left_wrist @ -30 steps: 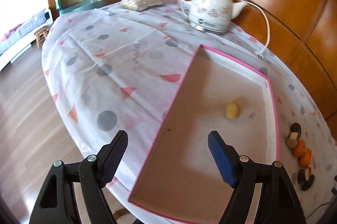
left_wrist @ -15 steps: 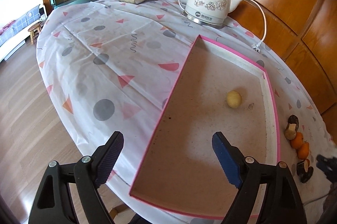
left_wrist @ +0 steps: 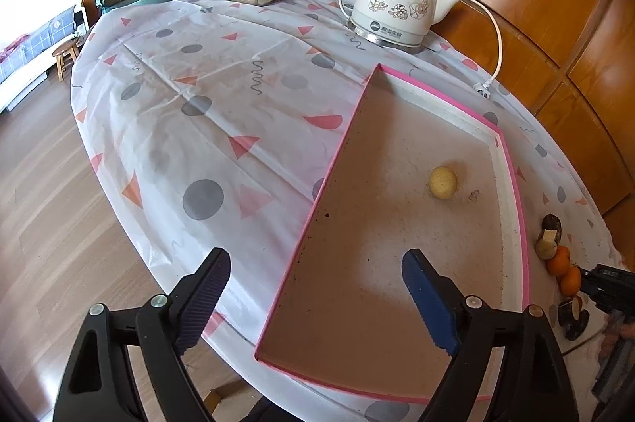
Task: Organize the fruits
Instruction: 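Grasp the carrot with the right gripper, then carry the carrot into the pink tray and release it beside the potato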
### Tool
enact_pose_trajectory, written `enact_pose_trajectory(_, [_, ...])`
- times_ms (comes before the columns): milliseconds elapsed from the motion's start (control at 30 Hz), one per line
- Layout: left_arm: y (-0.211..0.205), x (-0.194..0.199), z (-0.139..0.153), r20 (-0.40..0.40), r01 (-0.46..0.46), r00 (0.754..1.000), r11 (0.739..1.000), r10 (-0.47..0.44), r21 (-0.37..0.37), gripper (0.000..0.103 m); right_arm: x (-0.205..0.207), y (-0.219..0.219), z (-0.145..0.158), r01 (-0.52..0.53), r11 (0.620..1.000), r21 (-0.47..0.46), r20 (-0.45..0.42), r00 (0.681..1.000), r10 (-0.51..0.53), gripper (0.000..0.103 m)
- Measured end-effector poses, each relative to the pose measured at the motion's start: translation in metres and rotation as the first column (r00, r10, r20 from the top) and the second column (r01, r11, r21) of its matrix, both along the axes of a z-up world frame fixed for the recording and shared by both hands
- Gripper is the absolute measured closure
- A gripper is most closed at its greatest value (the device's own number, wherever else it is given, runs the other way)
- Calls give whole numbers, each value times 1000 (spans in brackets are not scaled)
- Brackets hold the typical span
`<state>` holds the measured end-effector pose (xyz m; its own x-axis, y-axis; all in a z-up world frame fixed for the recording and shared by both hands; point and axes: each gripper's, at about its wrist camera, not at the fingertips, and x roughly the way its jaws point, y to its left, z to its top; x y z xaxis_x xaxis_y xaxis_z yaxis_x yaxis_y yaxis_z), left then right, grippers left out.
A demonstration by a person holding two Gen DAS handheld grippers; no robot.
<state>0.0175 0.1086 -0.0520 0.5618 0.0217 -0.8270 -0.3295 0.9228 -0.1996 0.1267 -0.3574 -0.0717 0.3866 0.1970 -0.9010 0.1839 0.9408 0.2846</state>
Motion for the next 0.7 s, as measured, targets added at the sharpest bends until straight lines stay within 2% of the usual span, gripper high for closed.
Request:
enact_pose_trajectory(200, [2, -4, 2, 5, -10, 1000, 1000, 10, 5, 14, 3, 10, 0, -38, 994, -101, 8, 999, 39, 82])
enact_pose_trajectory(300, [3, -5, 2, 1, -12, 1000, 1000, 12, 3, 14, -2, 6, 6, -15, 996, -88, 38, 999, 19, 82])
enact_pose_trajectory(533, [3, -6, 2, 3, -10, 1000, 1000, 10, -4, 13, -30, -8, 53, 41, 996, -78, 209, 978, -24, 82])
enact_pose_trajectory(600, [2, -6, 2, 4, -10, 1000, 1000, 10, -7, 13, -39, -8, 68, 28, 998, -55, 251, 968, -13, 82])
enact_pose_trajectory(700, [1, -7, 3, 8, -9, 1000, 1000, 9, -11, 13, -45, 9, 84, -50, 999, 11, 289, 956, 44, 82])
